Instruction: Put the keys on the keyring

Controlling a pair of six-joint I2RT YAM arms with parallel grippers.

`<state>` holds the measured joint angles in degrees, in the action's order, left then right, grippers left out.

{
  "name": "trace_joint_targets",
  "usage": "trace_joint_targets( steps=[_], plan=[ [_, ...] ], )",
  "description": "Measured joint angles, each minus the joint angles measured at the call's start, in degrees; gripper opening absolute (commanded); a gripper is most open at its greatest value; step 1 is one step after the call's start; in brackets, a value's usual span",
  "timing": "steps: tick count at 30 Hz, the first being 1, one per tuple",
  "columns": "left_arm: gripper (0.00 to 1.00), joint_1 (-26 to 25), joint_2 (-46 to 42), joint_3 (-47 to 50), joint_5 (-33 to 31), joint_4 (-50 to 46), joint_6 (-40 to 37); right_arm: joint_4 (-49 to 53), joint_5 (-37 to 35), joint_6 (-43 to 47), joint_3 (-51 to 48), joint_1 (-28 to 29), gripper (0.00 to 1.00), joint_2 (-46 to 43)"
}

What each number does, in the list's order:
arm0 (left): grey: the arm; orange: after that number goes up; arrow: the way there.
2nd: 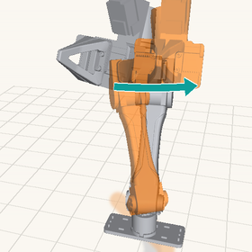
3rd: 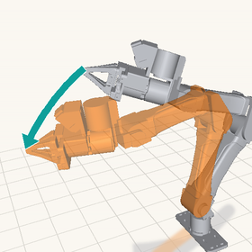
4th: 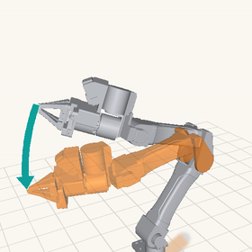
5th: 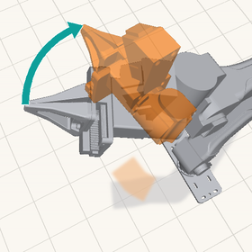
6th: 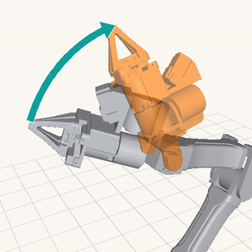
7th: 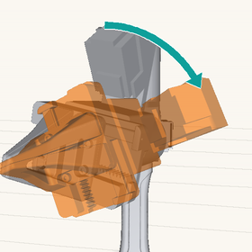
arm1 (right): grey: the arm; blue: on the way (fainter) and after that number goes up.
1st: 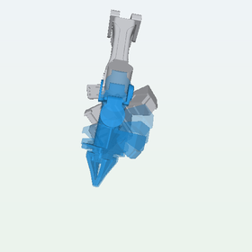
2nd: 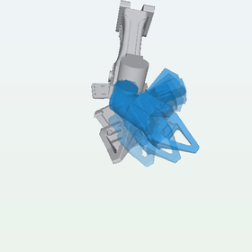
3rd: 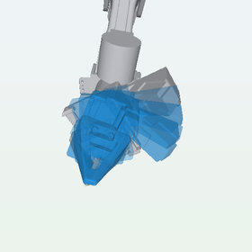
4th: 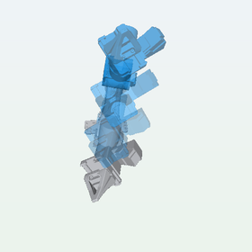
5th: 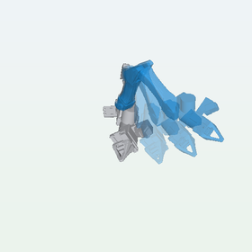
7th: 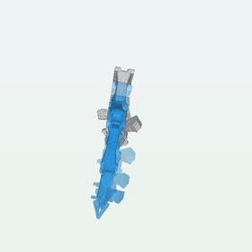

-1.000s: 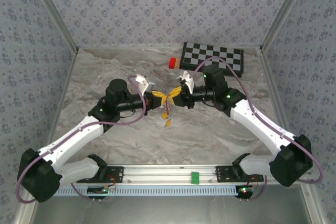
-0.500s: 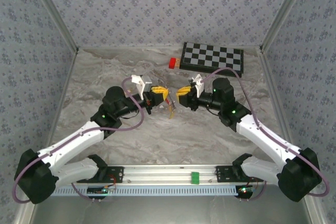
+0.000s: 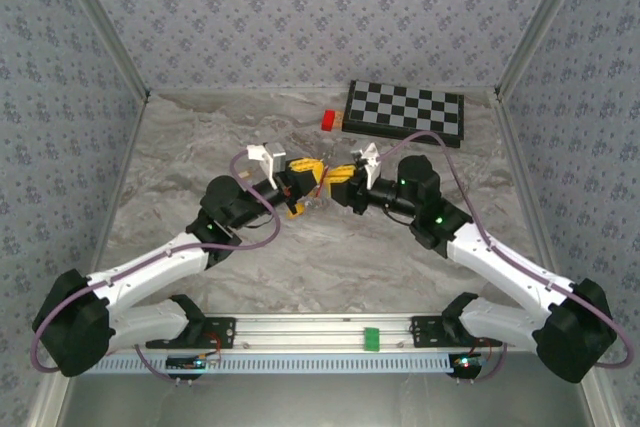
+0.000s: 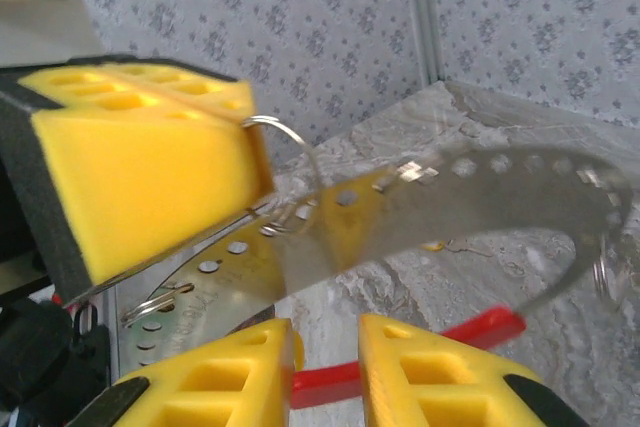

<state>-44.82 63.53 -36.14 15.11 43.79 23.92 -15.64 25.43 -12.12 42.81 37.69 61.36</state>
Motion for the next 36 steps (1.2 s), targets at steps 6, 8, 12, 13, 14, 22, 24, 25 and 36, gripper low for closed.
trace_joint_targets(
  steps=[6, 8, 12, 13, 14, 22, 24, 25, 36],
  plan=[
    [0.0, -1.3, -0.7, 0.0, -3.0, 0.4, 0.8, -5.9, -0.2, -7.2, -3.8, -5.5, 0.25, -3.0],
    [0.0, -1.8, -1.2, 0.0, -4.3, 0.6, 1.0, -8.9, 0.2, -10.2, -5.0, -7.0, 0.25, -3.5],
    [0.0, -2.3, -1.8, 0.1, -5.7, 1.5, 1.3, -15.2, 3.1, -16.0, -5.3, -8.5, 0.25, -2.9],
    [0.0, -2.3, -1.9, 0.1, -5.8, 1.5, 1.3, -16.9, 4.1, -17.3, -5.3, -8.6, 0.25, -2.5],
    [0.0, -2.4, -2.0, 0.1, -6.1, 1.6, 1.3, -18.8, 5.2, -18.8, -5.2, -8.6, 0.25, -1.9],
    [0.0, -2.6, -2.0, 0.1, -6.8, 1.9, 1.3, -28.4, 11.5, -26.8, -4.0, -8.3, 0.23, 4.1],
    [0.0, -2.6, -2.0, 0.1, -6.8, 1.9, 1.3, -29.9, 12.9, -27.9, -3.1, -8.0, 0.23, 5.2],
    [0.0, -2.6, -2.0, 0.1, -6.8, 1.9, 1.3, -30.5, 13.4, -28.2, -2.7, -7.8, 0.23, 5.6],
    [0.0, -2.6, -2.0, 0.1, -6.8, 1.9, 1.3, -32.6, 16.4, -28.9, -0.5, -6.3, 0.21, 8.1]
  ],
)
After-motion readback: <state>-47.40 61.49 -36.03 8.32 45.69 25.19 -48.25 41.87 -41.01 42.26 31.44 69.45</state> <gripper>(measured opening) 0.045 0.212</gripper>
